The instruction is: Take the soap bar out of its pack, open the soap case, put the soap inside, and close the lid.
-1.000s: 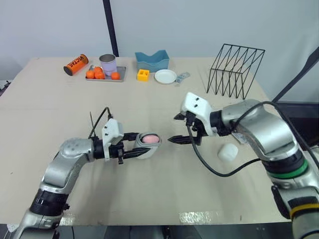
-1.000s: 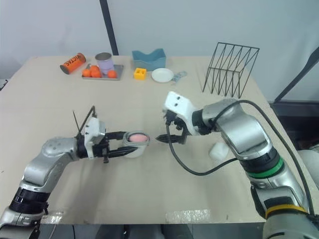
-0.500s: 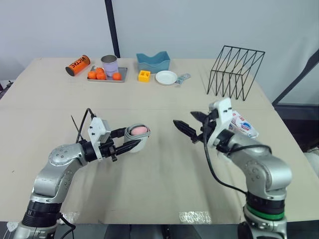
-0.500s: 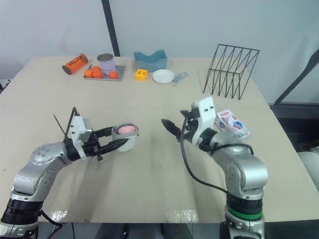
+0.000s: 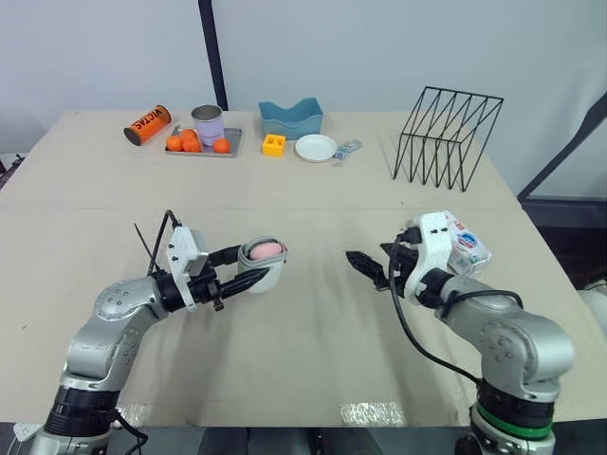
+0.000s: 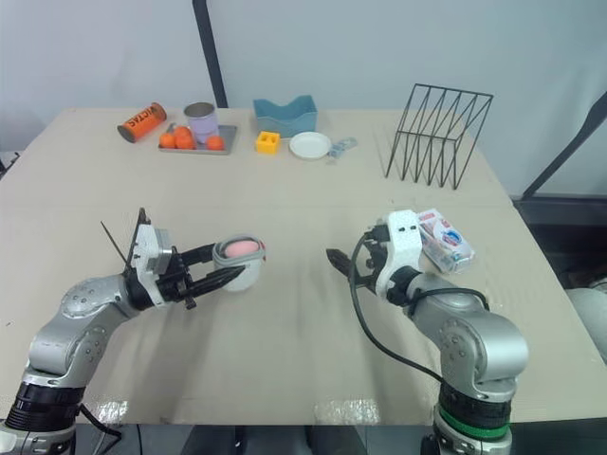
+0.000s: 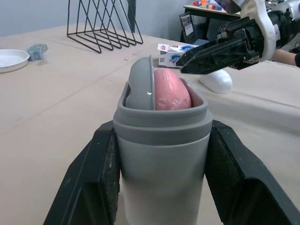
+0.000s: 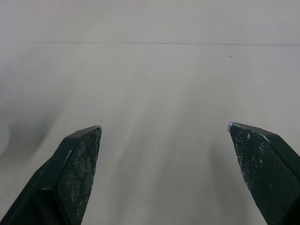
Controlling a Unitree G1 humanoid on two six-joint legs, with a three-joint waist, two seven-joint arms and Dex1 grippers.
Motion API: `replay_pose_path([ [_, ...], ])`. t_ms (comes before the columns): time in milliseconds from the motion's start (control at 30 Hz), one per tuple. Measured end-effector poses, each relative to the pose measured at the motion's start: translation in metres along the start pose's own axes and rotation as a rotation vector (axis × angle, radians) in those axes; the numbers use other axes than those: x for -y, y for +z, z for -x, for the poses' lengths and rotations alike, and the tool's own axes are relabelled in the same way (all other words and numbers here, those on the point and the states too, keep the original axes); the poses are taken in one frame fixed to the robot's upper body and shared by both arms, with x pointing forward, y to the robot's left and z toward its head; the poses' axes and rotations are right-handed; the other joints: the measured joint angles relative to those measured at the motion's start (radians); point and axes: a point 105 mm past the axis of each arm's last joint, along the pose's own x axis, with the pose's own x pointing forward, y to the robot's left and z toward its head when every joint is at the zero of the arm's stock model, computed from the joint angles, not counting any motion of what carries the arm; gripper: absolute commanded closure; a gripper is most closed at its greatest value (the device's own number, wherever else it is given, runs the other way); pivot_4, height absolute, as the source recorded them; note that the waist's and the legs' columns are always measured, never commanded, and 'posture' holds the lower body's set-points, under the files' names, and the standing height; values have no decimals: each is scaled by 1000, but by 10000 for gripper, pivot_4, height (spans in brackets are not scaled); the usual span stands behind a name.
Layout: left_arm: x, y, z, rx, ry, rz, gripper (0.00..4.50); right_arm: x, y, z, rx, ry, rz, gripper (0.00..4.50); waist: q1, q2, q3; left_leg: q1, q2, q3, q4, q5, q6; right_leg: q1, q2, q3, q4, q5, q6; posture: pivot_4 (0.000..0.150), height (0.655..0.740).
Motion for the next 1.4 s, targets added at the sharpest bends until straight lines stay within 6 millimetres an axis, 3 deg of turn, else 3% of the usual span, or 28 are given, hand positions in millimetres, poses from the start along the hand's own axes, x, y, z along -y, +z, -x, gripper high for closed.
replay_pose_path([
  [133,5,-2,-4,37,-36,-3,25619,21,9,7,9,-127,-91,412,-1,0,0,1,0,1,-1,1,0,0,0,1,0,0,0,1500,7400],
  [300,10,-7,-7,44,-85,-26,25619,30,6,10,-40,-200,-153,412,0,1,-1,1,0,1,-3,1,0,0,1,2,-1,0,-1,1500,7400],
  [433,18,-15,-12,59,-143,-45,25619,42,26,17,17,-276,-179,412,0,1,-1,1,0,1,-3,1,0,0,1,2,-1,0,-1,1500,7400],
  [700,20,-21,-16,83,-182,-74,25619,56,29,25,31,-385,-189,412,-1,1,-1,1,0,2,-3,1,1,0,1,3,-1,0,0,1500,7400],
  [967,23,-25,-27,168,-208,-69,25619,67,4,36,-56,-463,-182,412,-1,2,-2,1,-1,2,-4,2,1,0,1,5,-1,0,0,1500,7400],
  [1167,25,-25,-29,200,-226,-86,25619,76,0,45,-86,-511,-187,412,-2,2,-2,1,-2,3,-4,2,2,0,1,6,-1,0,0,1500,7400],
  [1400,26,-27,-30,199,-224,-84,25619,69,-14,44,-177,-467,-202,412,-3,2,-2,1,-2,3,-4,2,3,0,2,7,-1,0,0,1500,7400],
])
